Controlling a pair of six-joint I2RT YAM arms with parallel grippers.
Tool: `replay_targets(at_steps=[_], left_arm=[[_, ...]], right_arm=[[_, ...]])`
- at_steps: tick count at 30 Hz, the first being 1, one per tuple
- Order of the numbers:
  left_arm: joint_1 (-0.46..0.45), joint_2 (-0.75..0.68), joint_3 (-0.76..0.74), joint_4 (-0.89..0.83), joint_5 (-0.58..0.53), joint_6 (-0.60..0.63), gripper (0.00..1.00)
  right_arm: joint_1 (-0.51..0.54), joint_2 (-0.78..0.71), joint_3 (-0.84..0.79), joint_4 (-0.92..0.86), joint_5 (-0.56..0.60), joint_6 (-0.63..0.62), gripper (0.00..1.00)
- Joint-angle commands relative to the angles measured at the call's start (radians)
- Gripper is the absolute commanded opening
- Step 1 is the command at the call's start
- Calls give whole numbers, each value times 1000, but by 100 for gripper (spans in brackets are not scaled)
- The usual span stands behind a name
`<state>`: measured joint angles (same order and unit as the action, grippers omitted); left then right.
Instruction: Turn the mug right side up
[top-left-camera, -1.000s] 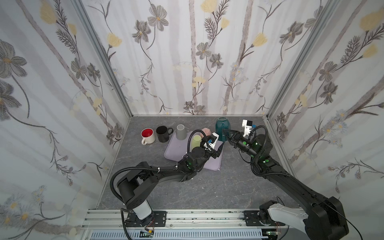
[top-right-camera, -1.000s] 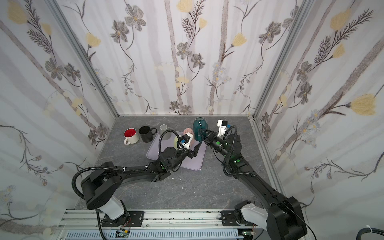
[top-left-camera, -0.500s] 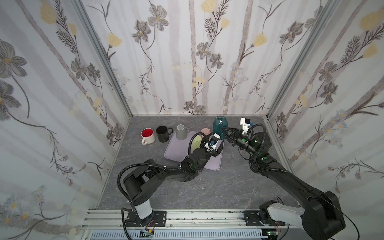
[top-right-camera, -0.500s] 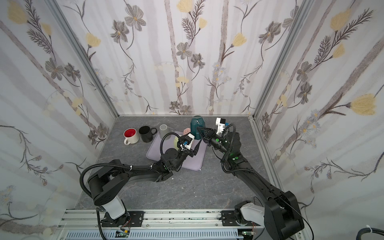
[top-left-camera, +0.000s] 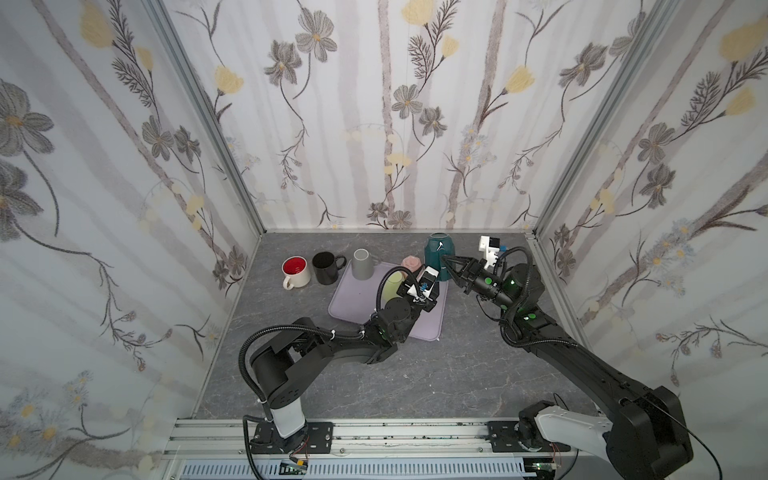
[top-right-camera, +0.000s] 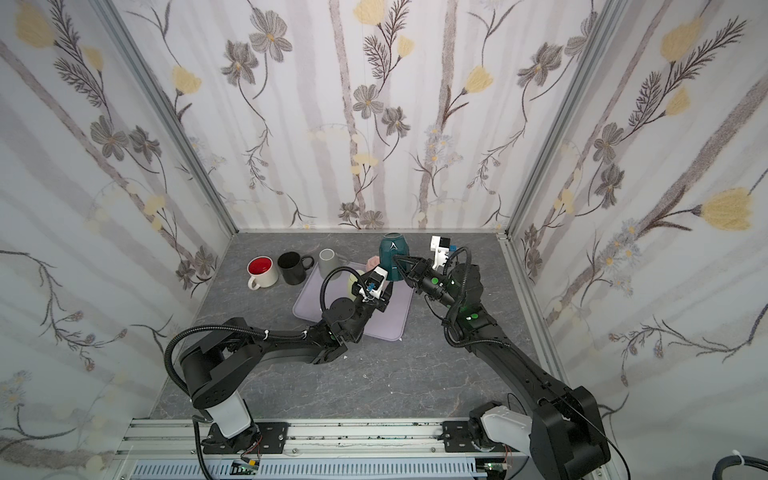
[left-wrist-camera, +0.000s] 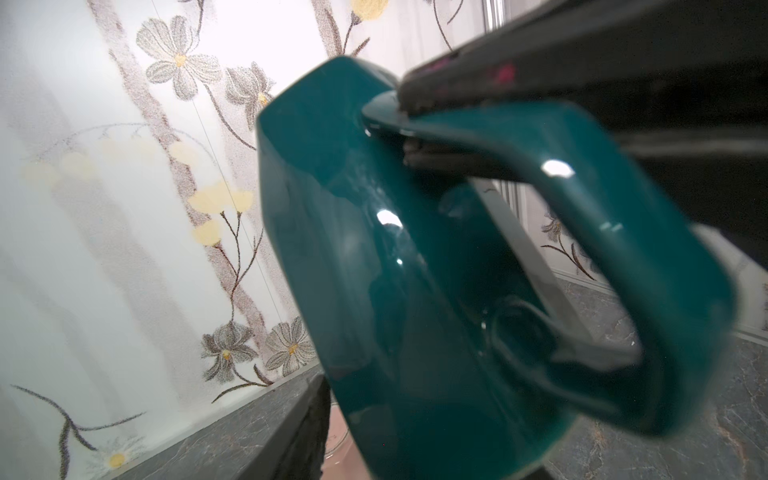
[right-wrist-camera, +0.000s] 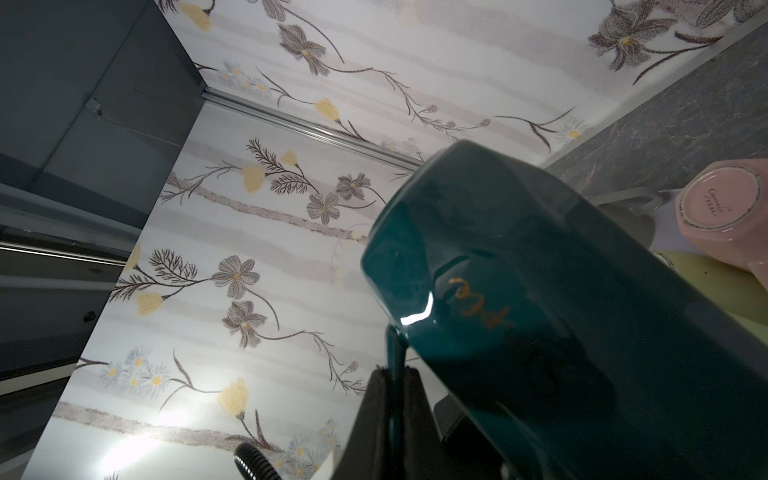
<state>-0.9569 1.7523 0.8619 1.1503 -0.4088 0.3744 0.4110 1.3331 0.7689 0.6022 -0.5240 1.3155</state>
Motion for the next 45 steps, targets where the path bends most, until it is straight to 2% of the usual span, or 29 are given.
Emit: replay_targets(at_steps=[1,5,8,13,15,18,31,34,35,36,45], left_arm=[[0,9,5,107,-24,13,48],[-5,29,12,153,-36,34,45],[-13,56,15,220,-45,84,38],[-27,96,44,258,-65,152,42],[-28,100,48,258,-67,149,41],[-29,99,55,259,-68,151,35],[-36,110,108,259,-53,240,34],[-39,114,121,260,-50,245,17],[-42,117,130,259,-56,254,4],[-45,121,139,259,-65,264,0],[-49,133,144,259,-100,276,0]], right_arm=[[-2,-1,6,96,-2,16,3],[-1,1,1,99,-2,28,3],[-4,1,-7,108,2,39,3],[-9,23,11,103,-26,48,2],[-9,28,13,101,-28,50,2],[-9,30,17,90,-28,49,2],[-29,97,32,115,-79,100,3],[-33,120,32,154,-100,130,3],[-32,128,32,165,-108,138,3],[-34,134,33,174,-112,144,3],[-45,134,32,149,-100,110,2]])
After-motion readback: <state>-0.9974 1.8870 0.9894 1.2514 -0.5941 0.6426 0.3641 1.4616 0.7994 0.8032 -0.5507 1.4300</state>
